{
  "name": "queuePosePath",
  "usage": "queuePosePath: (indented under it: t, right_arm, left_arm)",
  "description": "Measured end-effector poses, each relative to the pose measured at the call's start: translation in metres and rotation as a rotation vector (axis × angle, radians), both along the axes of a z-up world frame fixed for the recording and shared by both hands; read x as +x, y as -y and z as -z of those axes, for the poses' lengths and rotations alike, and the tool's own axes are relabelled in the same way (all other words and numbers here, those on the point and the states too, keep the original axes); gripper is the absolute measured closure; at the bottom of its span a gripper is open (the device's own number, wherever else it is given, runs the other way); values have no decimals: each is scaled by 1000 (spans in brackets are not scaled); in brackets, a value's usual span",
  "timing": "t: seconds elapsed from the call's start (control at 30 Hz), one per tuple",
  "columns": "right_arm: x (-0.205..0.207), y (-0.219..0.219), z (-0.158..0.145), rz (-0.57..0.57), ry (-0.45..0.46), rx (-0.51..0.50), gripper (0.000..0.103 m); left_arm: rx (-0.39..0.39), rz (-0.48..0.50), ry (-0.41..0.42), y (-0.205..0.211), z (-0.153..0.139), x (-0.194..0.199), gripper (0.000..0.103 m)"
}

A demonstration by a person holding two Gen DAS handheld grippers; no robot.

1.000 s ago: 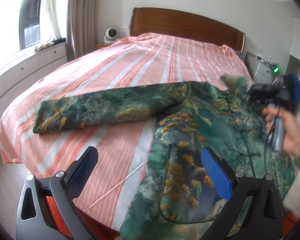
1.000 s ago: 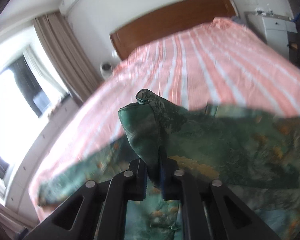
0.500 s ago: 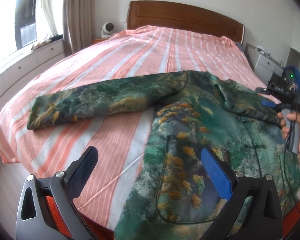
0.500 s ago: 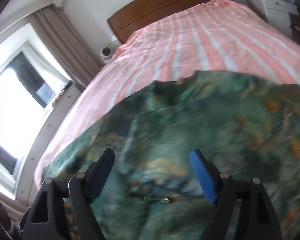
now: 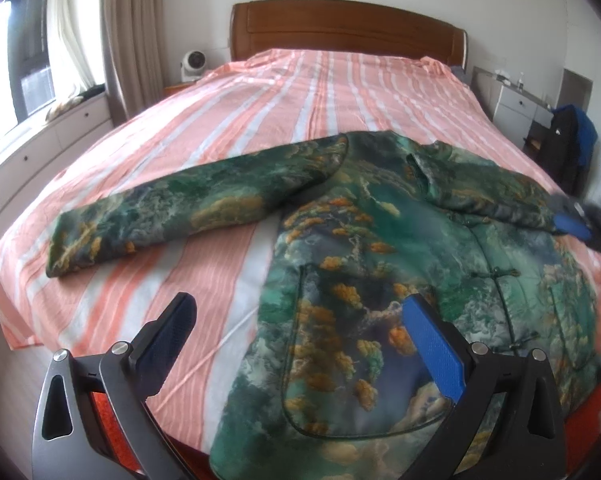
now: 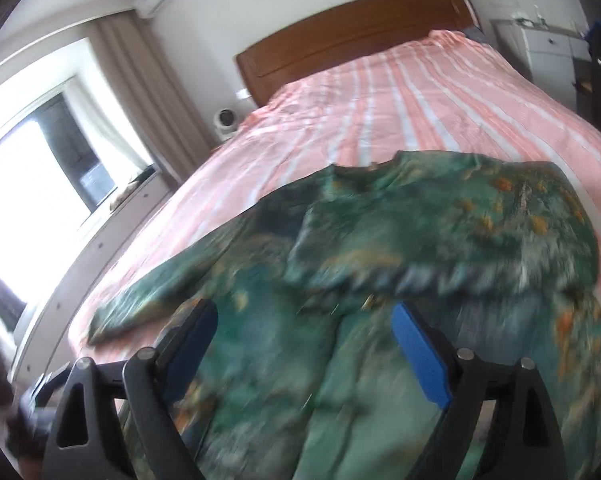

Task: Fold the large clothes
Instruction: 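Fold the held sleeve across the jacket front with the right tool and release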

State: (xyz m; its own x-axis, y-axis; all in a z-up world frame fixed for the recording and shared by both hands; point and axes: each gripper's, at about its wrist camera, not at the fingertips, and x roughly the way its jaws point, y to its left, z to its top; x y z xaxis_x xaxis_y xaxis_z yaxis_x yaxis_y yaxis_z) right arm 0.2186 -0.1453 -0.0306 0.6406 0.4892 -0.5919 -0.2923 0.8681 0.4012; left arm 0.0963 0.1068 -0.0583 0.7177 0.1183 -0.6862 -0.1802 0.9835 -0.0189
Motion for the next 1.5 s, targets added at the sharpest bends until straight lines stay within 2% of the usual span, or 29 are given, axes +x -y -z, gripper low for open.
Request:
queuePosePath:
  t: [0.13,0.27,0.4,0.63,1.0,1.2,1.5]
  right_arm:
    - [-76,-13,16,-60,19,-119,11]
    - [-141,-7,36,-47,44,-262,11]
    - [-171,11,42,18,70,-324,10]
    - [-174,25,51,82,72,-328,10]
    - [-187,-12,43,-33,170,-349,10]
    - [-191,-23,47,-75,174,-365,10]
    - [-190,-20,47,-61,171,-362,10]
  left_arm:
    - [23,37,-6,16,2,-1,0]
    - [40,66,0,28,0,-3,0]
    - [60,77,1,32,-1,-4,0]
    - [53,66,4,29,-3,-9,0]
    - [23,3,-2,7,-4,-11,0]
    - [30,6,-6,6,-3,-11,0]
    - [26,-9,-2,2,-3,-12,0]
